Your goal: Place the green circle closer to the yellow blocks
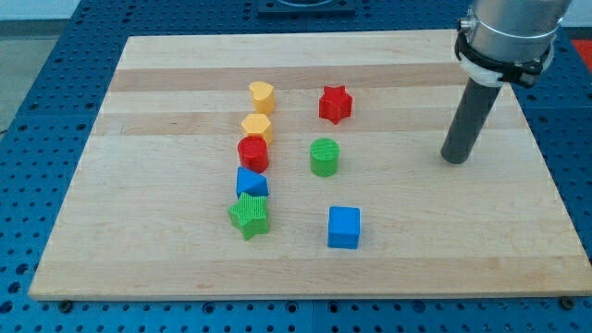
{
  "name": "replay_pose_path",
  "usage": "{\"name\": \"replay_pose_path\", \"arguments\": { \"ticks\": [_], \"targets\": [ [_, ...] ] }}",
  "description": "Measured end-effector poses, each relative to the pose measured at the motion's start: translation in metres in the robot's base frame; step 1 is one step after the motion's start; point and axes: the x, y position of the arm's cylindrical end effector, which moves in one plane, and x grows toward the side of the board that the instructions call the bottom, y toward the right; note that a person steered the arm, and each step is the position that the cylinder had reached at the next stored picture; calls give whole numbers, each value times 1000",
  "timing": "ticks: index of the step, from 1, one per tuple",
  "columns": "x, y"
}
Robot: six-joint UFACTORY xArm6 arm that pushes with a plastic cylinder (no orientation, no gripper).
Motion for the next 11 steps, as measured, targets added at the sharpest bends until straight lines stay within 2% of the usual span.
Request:
{"name": "replay_pose_path", "arguments": {
  "ticks": [5, 6, 7, 8, 9, 11],
  "targets": [
    [-8, -20],
    [4, -25],
    [25, -80],
    [25, -168],
    [14, -208],
    [-12, -203]
  ]
}}
